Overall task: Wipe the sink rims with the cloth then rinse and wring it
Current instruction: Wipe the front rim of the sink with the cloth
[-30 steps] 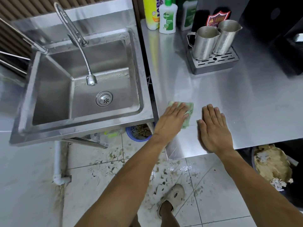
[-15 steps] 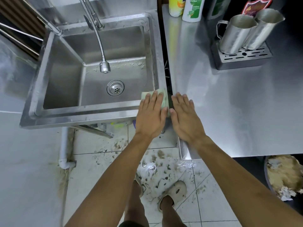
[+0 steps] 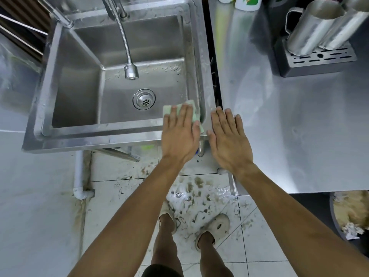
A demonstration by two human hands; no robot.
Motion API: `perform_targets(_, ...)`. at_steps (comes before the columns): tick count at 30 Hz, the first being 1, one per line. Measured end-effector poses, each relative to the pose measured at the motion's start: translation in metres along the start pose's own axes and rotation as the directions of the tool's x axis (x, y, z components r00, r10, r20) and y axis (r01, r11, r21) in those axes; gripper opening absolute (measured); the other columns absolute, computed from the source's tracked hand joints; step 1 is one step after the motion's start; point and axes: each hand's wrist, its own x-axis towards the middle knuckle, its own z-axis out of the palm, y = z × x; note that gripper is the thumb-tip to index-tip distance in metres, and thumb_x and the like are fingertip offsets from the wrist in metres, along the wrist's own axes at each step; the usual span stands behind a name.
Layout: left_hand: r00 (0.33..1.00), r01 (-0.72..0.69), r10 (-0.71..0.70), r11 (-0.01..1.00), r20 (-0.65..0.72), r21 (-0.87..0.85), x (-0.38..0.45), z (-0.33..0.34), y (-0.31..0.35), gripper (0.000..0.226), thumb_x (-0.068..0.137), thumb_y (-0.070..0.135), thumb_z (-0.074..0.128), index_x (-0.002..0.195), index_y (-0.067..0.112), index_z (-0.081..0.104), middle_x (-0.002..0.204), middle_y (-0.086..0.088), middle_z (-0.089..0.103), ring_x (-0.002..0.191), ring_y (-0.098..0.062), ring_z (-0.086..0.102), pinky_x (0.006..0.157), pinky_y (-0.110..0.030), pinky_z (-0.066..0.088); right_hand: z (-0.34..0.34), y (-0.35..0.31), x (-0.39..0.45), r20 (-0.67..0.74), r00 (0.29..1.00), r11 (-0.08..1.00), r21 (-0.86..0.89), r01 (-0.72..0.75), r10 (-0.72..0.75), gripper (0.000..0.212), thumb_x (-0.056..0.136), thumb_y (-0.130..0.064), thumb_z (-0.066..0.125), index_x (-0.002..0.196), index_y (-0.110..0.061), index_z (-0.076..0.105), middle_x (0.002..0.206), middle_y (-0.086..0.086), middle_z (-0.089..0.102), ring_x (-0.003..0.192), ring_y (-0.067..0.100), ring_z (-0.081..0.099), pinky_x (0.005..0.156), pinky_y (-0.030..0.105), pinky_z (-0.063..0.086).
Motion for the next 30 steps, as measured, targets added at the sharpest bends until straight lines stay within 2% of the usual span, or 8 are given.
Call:
perform_targets(4,0.977,-0.208,0.208,0.978,-0.041,0.015,-0.012,0.007,-0.021,0.056,0.109,0.037,0.024,0.158,0.015,0.038,0.165,-0.004,0.036,0.154,-0.029,0.029,0.126,-0.047,0.023,-0.003,0.002,-0.001,-0.019,0.998,0.994,0.088,-0.058,0.060,0.063,0.107,-0.033,0.014,0.164,-0.008,0.007,0.173,0.007,0.002,0.160,0.021,-0.003,0.131,0.039,-0.004)
perform_targets(7,0.938,-0.344,0.345,0.938,-0.029,0.051,-0.023,0.006,-0.045,0.054,0.109,0.035,0.028,0.158,0.014,0.039,0.164,-0.004,0.037,0.153,-0.027,0.032,0.125,-0.045,0.024,-0.004,0.000,0.000,-0.024,0.988,0.981,0.121,-0.149,0.153,0.064,0.105,-0.031,0.015,0.164,-0.007,0.007,0.173,0.008,0.000,0.160,0.020,-0.006,0.129,0.035,-0.009)
perform_targets(13,0.969,-0.246,0.245,0.968,-0.015,-0.053,0.000,0.012,0.018,0.059,0.108,0.038,0.018,0.161,0.016,0.032,0.168,-0.003,0.030,0.157,-0.027,0.020,0.128,-0.042,0.015,-0.003,0.000,0.001,-0.034,0.987,0.983,0.103,-0.151,0.155,0.064,0.105,-0.033,0.012,0.164,-0.008,0.012,0.173,0.009,0.004,0.160,0.021,-0.002,0.130,0.037,-0.006)
perform_targets(19,0.924,-0.381,0.378,0.921,0.051,0.074,-0.010,0.004,-0.043,0.058,0.110,0.043,0.022,0.162,0.020,0.028,0.169,0.001,0.025,0.157,-0.022,0.022,0.128,-0.041,0.020,0.001,0.000,-0.001,-0.065,0.986,0.988,0.020,-0.151,0.152,0.061,0.108,-0.035,0.015,0.164,-0.010,0.013,0.173,0.009,0.006,0.160,0.025,0.002,0.130,0.043,-0.004)
perform_targets(22,0.957,-0.290,0.289,0.956,0.009,0.049,-0.009,0.001,-0.040,0.057,0.109,0.042,0.022,0.161,0.020,0.032,0.168,0.001,0.029,0.157,-0.024,0.022,0.127,-0.043,0.020,-0.002,0.010,-0.005,-0.060,0.981,0.983,0.036,-0.181,0.183,0.064,0.110,-0.043,0.017,0.165,-0.012,0.010,0.173,0.009,0.004,0.160,0.025,0.001,0.130,0.043,-0.002)
perform_targets(25,0.982,-0.187,0.186,0.981,-0.029,-0.051,-0.007,0.010,0.015,0.057,0.109,0.038,0.021,0.161,0.020,0.032,0.168,0.000,0.028,0.158,-0.027,0.018,0.127,-0.046,0.019,-0.002,0.020,-0.007,-0.042,0.987,0.986,0.055,-0.155,0.157,0.064,0.109,-0.041,0.014,0.165,-0.010,0.008,0.173,0.008,0.002,0.160,0.022,-0.002,0.130,0.038,-0.005)
perform_targets(27,0.976,-0.217,0.214,0.972,-0.047,-0.094,-0.008,0.017,0.040,0.054,0.109,0.035,0.026,0.160,0.019,0.036,0.168,0.000,0.030,0.157,-0.027,0.020,0.126,-0.045,0.022,-0.002,0.021,-0.009,-0.064,0.987,0.988,0.064,-0.141,0.146,0.062,0.107,-0.034,0.015,0.164,-0.010,0.012,0.173,0.009,0.007,0.160,0.022,0.001,0.131,0.039,-0.001)
perform_targets(30,0.956,-0.292,0.290,0.952,-0.030,-0.088,-0.009,0.018,0.020,0.053,0.110,0.036,0.030,0.161,0.021,0.033,0.169,0.002,0.027,0.158,-0.023,0.020,0.127,-0.040,0.019,-0.004,0.022,-0.009,-0.072,0.986,0.984,0.107,-0.140,0.148,0.060,0.107,-0.029,0.020,0.164,-0.010,0.017,0.172,0.008,0.010,0.160,0.020,0.003,0.131,0.038,0.000)
